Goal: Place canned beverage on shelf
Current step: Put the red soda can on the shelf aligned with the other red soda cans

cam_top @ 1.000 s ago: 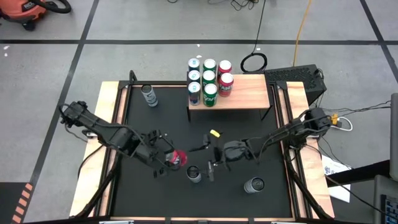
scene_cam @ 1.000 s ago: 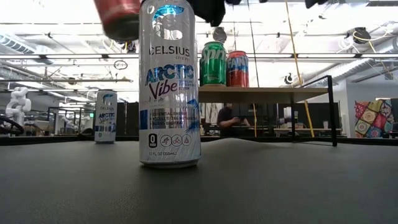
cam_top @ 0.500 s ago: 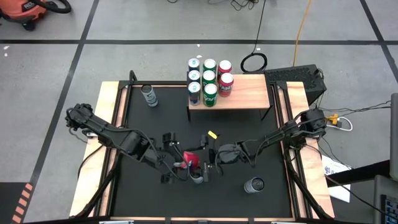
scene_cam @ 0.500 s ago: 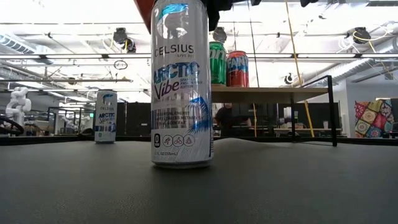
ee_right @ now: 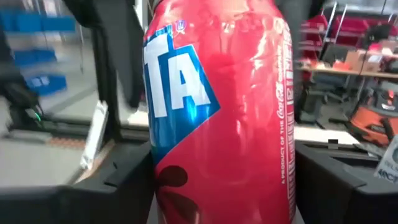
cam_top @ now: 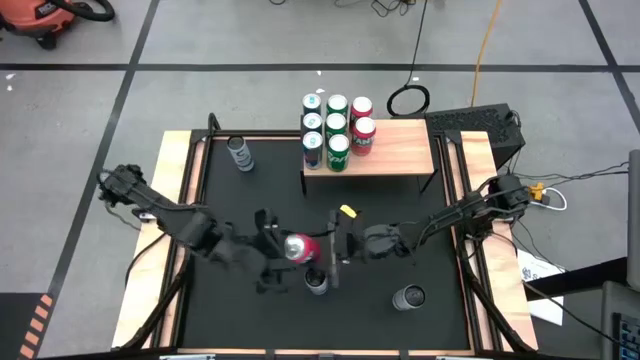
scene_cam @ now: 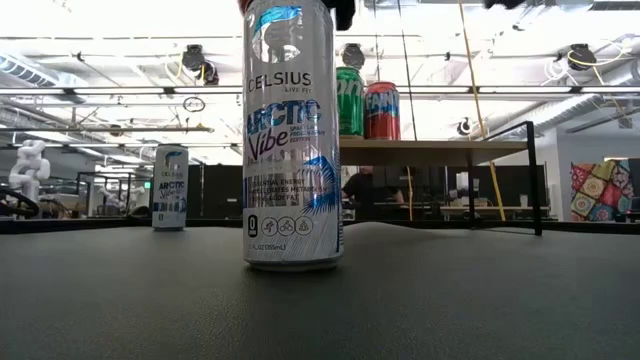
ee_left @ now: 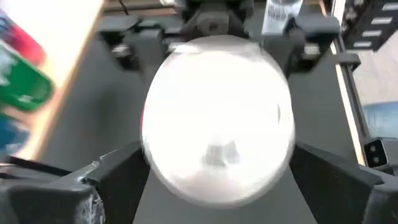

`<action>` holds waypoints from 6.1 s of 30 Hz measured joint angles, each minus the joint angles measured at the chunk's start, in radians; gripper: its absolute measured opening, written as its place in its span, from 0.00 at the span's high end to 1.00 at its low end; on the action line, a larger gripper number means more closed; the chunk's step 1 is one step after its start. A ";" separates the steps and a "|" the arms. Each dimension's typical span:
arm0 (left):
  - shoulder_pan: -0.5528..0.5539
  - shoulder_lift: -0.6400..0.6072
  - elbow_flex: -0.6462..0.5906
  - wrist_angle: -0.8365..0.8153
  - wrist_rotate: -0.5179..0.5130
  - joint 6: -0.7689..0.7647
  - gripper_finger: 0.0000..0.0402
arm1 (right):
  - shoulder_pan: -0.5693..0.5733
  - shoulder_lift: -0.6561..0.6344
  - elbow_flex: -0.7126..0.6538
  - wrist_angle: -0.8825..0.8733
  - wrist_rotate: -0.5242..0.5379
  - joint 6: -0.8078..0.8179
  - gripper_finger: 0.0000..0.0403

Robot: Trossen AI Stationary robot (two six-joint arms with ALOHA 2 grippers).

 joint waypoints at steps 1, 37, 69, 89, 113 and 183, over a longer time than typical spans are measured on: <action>-0.015 -0.016 0.000 -0.008 -0.031 -0.002 0.08 | -0.003 -0.015 -0.023 0.033 0.001 0.003 0.28; 0.115 0.089 -0.531 1.363 0.044 0.401 0.21 | -0.004 -0.067 -0.334 0.685 -0.209 -0.069 0.27; 0.114 0.089 -0.531 1.099 -0.081 0.312 0.31 | -0.017 -0.259 -0.333 0.218 -0.077 0.021 0.18; 0.146 0.035 -0.528 0.949 -0.172 0.250 0.03 | -0.050 -0.513 -0.318 -0.242 0.267 0.000 0.31; 0.145 0.037 -0.657 0.981 -0.238 0.157 0.05 | -0.638 -0.660 -0.329 -0.585 -0.166 0.083 0.30; 0.130 -0.102 -0.664 0.947 -0.350 0.185 0.05 | -0.777 -0.631 -0.328 -0.485 -0.286 0.162 0.10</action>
